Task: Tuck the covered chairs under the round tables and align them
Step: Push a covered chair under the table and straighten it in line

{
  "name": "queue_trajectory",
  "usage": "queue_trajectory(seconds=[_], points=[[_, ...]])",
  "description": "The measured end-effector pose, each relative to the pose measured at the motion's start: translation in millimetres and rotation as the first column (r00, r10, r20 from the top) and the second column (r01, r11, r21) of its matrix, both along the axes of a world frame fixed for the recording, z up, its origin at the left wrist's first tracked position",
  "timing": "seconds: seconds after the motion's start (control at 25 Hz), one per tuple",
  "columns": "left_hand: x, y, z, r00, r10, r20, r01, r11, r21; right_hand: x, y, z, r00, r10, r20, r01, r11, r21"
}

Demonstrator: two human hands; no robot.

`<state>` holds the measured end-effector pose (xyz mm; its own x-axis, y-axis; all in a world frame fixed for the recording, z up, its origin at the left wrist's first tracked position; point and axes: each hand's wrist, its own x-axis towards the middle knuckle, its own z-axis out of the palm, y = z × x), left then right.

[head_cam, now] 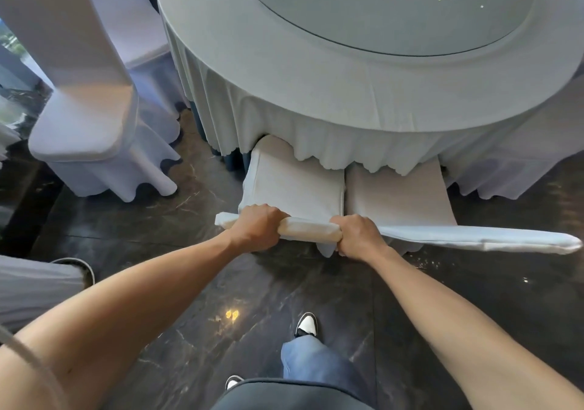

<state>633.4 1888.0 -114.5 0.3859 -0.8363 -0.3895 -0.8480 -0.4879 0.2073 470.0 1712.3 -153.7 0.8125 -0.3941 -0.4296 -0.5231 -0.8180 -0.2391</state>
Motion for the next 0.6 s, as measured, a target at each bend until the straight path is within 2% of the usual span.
queue_trajectory(seconds=[0.6], points=[[-7.1,-12.3,-9.4,0.998,0.064,-0.018,-0.065,0.997,-0.034,-11.0,-16.8,-1.6,0.999,-0.042,-0.003,0.042,0.997,0.063]])
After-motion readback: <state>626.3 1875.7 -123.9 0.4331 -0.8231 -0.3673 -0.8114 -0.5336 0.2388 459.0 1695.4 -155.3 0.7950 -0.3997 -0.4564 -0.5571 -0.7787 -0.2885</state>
